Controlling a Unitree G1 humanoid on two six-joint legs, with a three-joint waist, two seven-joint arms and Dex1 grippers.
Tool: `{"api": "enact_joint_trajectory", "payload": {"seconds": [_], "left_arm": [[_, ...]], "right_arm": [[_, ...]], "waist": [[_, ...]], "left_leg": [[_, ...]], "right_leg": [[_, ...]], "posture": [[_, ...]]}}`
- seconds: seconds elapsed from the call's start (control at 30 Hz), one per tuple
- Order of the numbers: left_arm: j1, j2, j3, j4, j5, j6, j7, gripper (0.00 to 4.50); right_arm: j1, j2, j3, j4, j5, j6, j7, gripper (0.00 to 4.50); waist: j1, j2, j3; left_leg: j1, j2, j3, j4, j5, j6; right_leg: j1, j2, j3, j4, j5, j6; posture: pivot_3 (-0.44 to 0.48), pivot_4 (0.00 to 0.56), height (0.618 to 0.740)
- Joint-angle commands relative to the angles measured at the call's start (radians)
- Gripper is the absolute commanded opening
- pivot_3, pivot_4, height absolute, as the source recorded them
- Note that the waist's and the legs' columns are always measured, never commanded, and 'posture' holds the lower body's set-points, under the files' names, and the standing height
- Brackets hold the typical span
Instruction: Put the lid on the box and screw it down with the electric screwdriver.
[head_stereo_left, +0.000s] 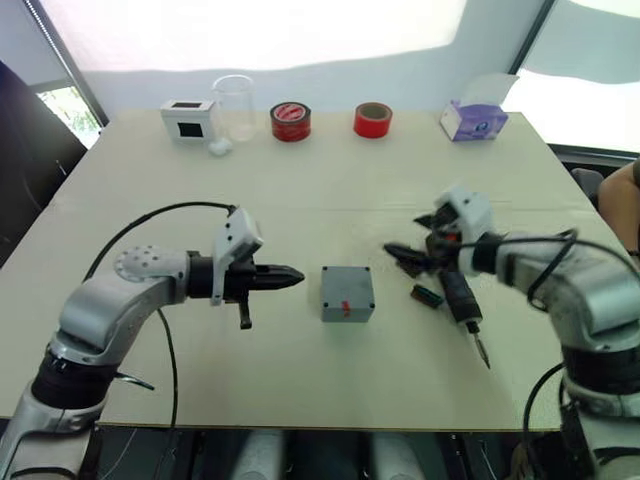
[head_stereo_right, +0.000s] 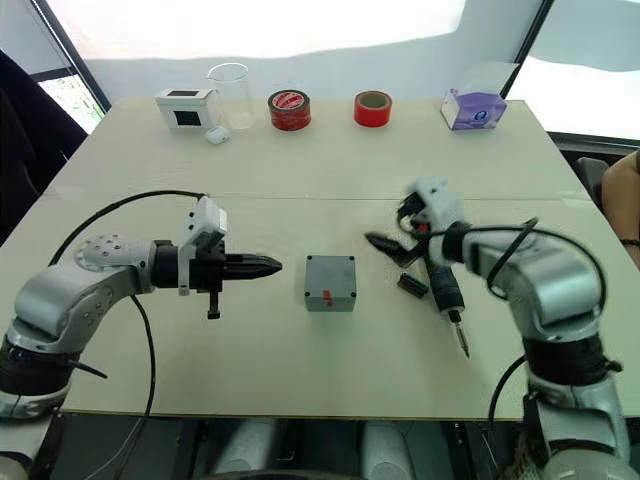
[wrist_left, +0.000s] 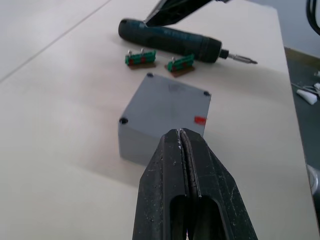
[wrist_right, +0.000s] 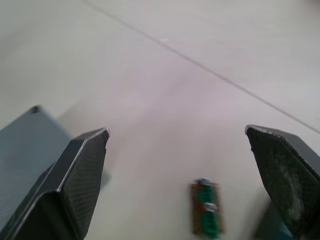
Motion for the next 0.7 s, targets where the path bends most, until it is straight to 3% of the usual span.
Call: {"api": "enact_joint_trajectory", "payload": {"seconds": [0.03,0.17,0.43,0.7], "left_arm": [[-0.037,-0.011,-0.01,-0.032,-0.013,-0.018,-0.015,0.0],[-0.073,-0.04,-0.041,-0.048,-0.008,-0.024,-0.017,0.0],[-0.053,-0.08,-0.068,-0.059,0.014,-0.052,0.018,0.0],[0.023,-0.093,-0.056,-0.109,0.011,-0.057,0.08,0.0]], "right_arm": [[-0.084,-0.124,0.023,0.093,0.017,0.191,0.034,4.49],[-0.117,-0.312,0.213,0.171,0.003,0.245,0.141,4.49],[-0.21,-0.355,0.36,0.288,0.062,0.33,0.301,4.49],[-0.235,-0.329,0.482,0.366,0.026,0.321,0.326,4.49]], "waist": [[-0.003,0.0,0.0],[-0.004,0.0,0.0],[-0.025,0.001,0.001],[-0.02,0.001,0.001]], "left_leg": [[0.0,0.0,0.0,0.0,0.0,0.0],[-0.001,0.0,0.001,-0.001,0.0,0.0],[-0.001,0.0,0.002,-0.001,0.0,0.001],[-0.007,0.0,0.002,0.001,0.0,0.001]], "right_leg": [[0.0,0.0,0.0,0.0,0.0,0.0],[-0.001,-0.001,0.001,-0.001,-0.001,-0.003],[-0.002,0.0,0.002,0.0,0.0,0.0],[-0.006,0.0,0.001,0.0,0.0,0.001]], "posture": [[0.0,0.15,0.74],[0.0,0.15,0.74],[0.0,0.15,0.74],[0.0,0.15,0.74]]}}
